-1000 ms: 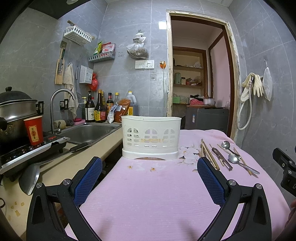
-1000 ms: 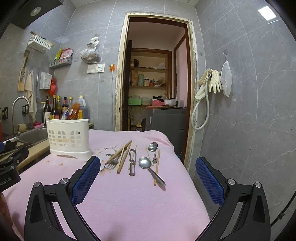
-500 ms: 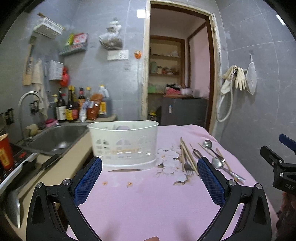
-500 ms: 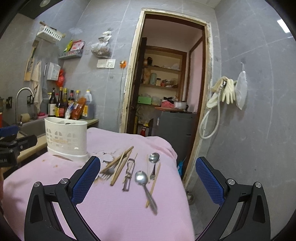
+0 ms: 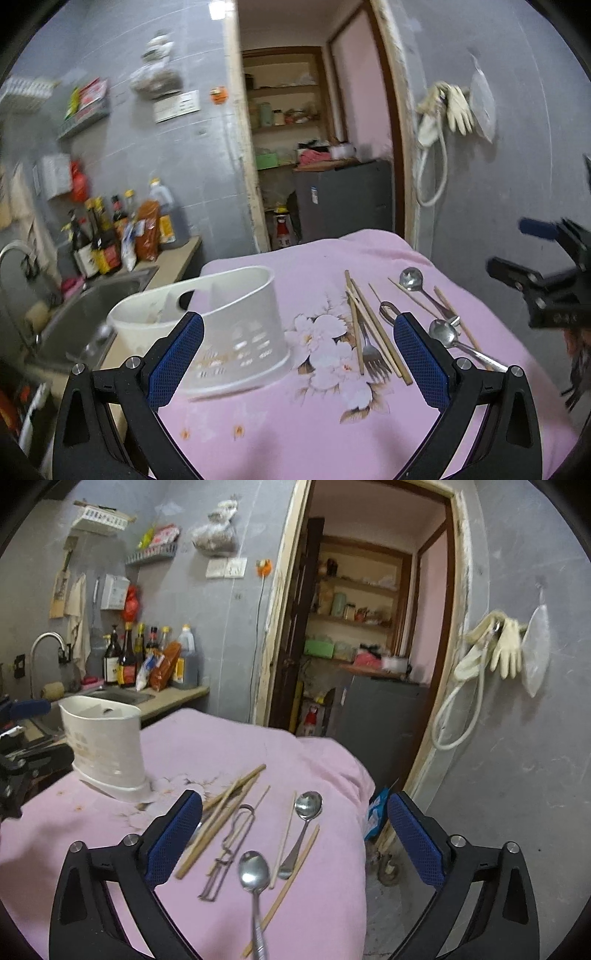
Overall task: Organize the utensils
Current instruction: 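Lower the left tool onto a wooden chopstick while the right tool reaches the metal spoon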
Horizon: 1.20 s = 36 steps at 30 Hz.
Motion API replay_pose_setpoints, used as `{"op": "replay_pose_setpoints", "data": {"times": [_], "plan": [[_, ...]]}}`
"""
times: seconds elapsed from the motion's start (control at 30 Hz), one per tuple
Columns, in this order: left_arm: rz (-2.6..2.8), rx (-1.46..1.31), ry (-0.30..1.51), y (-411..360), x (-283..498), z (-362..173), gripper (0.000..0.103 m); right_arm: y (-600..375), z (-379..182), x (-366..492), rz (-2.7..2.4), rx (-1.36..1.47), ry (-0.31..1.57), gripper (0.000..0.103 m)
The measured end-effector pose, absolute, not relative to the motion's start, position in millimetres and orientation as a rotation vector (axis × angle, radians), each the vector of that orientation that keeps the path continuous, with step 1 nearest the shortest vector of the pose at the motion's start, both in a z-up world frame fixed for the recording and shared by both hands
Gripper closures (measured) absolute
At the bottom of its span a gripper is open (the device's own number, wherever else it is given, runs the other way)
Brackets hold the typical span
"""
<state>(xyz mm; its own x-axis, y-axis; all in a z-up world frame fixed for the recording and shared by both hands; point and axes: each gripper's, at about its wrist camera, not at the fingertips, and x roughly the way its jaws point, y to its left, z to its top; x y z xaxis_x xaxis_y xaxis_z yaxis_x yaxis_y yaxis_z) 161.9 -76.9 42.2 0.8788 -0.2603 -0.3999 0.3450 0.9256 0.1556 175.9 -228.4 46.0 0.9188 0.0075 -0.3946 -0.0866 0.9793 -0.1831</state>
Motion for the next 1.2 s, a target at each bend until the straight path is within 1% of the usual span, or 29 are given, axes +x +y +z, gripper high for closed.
{"op": "replay_pose_setpoints", "data": {"times": [0.1,0.13,0.17,0.2,0.23,0.27,0.3,0.33,0.37,0.43,0.53,0.7,0.77,0.93,1.07,1.2], "plan": [[-0.352,0.279,0.417,-97,183,31,0.003,-239,40,201,0.06,-0.184,0.453,0.013],[-0.369,0.291,0.434,-103,190,27,0.005,-244,37,210,0.068,-0.177,0.473,0.017],[-0.381,0.301,0.447,-108,196,23,0.007,-247,36,218,0.075,-0.172,0.49,0.018],[-0.392,0.316,0.463,-115,202,19,0.014,-251,33,228,0.082,-0.163,0.513,0.019],[-0.4,0.332,0.479,-121,209,14,0.023,-255,30,235,0.086,-0.159,0.529,0.021],[-0.406,0.348,0.499,-127,218,9,0.028,-258,28,241,0.089,-0.156,0.543,0.022],[-0.405,0.359,0.519,-132,226,4,0.04,-262,25,250,0.095,-0.153,0.564,0.025],[-0.404,0.368,0.538,-137,234,-1,0.048,-263,22,256,0.1,-0.151,0.579,0.028],[-0.409,0.377,0.568,-142,245,-9,0.05,-265,19,262,0.107,-0.147,0.595,0.029],[-0.409,0.381,0.614,-147,260,-18,0.057,-268,12,275,0.12,-0.143,0.637,0.038],[-0.427,0.381,0.697,-151,282,-35,0.066,-269,1,290,0.132,-0.153,0.695,0.044],[-0.438,0.383,0.797,-155,313,-57,0.075,-269,-16,308,0.136,-0.197,0.775,0.052],[-0.436,0.385,0.823,-155,324,-65,0.076,-269,-22,314,0.136,-0.211,0.8,0.053],[-0.415,0.41,0.9,-159,341,-81,0.077,-270,-30,321,0.139,-0.218,0.829,0.054],[-0.413,0.443,0.925,-163,353,-88,0.079,-270,-35,325,0.139,-0.23,0.847,0.054],[-0.416,0.417,0.943,-163,366,-88,0.079,-270,-41,330,0.136,-0.244,0.86,0.054]]}}
